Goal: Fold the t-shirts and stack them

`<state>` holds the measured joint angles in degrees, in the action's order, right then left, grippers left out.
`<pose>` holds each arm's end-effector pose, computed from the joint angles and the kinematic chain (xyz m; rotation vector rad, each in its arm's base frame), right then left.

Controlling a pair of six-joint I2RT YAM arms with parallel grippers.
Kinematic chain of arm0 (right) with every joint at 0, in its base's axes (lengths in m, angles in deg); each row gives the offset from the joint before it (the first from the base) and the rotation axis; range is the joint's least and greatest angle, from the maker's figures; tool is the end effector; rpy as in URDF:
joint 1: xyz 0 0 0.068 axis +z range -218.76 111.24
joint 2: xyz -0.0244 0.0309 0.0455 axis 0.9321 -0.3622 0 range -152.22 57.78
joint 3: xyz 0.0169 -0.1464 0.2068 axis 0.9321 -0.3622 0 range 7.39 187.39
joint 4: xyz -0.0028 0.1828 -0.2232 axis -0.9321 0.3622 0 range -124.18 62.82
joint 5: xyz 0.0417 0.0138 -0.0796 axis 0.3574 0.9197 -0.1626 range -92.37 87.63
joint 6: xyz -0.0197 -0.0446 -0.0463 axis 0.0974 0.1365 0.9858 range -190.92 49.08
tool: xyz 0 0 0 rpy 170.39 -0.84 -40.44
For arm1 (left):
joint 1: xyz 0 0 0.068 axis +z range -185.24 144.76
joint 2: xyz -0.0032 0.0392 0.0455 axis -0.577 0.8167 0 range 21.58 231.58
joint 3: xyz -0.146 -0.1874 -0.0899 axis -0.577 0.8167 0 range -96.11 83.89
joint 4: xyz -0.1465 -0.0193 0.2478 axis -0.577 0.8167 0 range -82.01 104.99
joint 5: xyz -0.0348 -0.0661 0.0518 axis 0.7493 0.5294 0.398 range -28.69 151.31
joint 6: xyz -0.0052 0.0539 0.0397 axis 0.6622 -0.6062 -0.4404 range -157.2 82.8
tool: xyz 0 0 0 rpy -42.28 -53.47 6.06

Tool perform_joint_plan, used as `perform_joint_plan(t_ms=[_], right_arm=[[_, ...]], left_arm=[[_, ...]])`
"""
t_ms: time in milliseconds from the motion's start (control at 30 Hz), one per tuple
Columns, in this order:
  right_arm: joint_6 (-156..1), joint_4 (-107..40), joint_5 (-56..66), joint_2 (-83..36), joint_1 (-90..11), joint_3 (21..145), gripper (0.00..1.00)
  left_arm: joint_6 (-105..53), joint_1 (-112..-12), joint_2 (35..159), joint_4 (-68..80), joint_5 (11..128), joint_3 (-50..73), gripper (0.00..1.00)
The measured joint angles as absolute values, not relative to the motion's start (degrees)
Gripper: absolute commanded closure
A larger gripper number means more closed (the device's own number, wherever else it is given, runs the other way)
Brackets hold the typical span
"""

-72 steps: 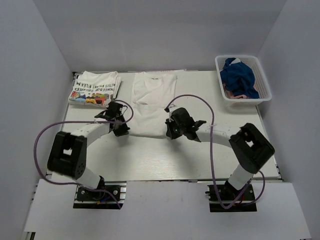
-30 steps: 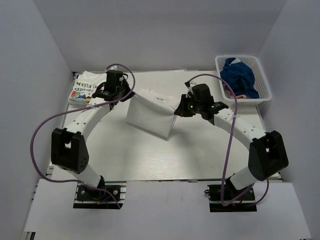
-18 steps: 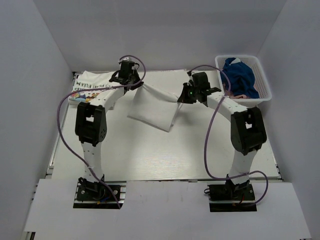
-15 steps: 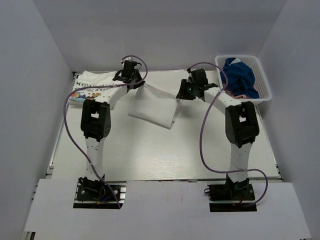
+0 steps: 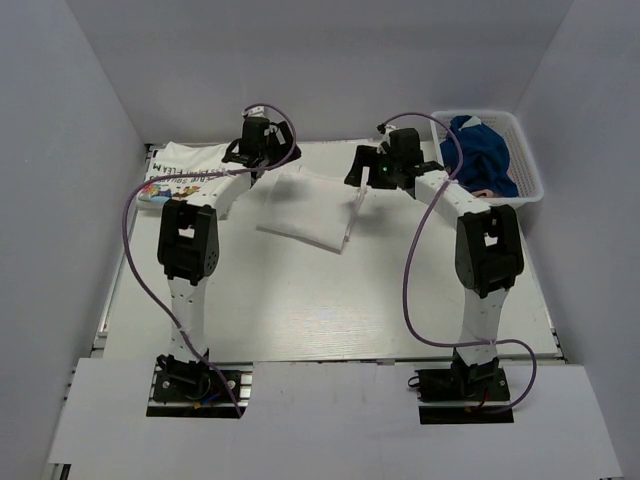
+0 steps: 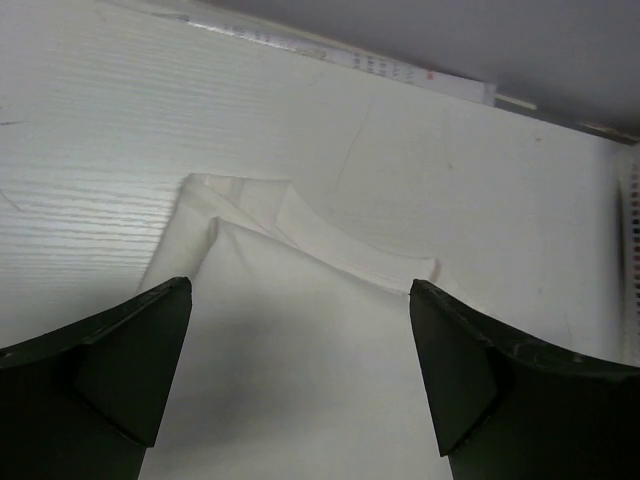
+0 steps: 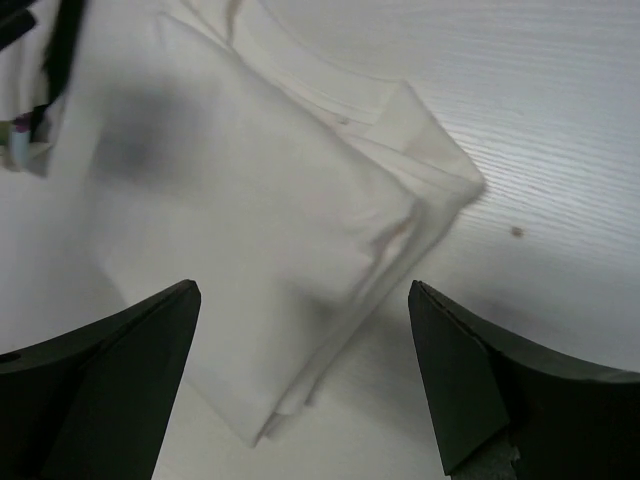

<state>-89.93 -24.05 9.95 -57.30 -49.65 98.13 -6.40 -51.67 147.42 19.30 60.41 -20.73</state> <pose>0.4704 0.1752 0.2052 -0.1280 2.2188 0.6076 0.5255 -0.1542 0.1999 -0.2813 2.1565 -0.4618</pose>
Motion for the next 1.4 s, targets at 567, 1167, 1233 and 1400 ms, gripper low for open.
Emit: perform_joint_plan(t_ms=[567, 1167, 1233, 1400], right_arm=[[-100.3, -37.8, 22.5, -75.1, -50.7, 103.9, 0.1], [-89.1, -38.3, 21.7, -64.3, -47.2, 89.0, 0.1], [-87.7, -36.5, 20.8, -62.2, -46.8, 87.8, 0.1], [-85.8, -36.0, 18.4, -51.4, -46.9, 80.9, 0.1]], left_arm=[[-8.5, -51.9, 162.8, 15.1, 69.8, -29.1, 0.0], [-7.8, -53.1, 137.9, 15.8, 65.5, 5.1, 0.0], [-8.4, -53.0, 136.7, 18.3, 64.2, 4.2, 0.0], [-9.2, -52.7, 127.9, 20.8, 62.5, 8.3, 0.0]])
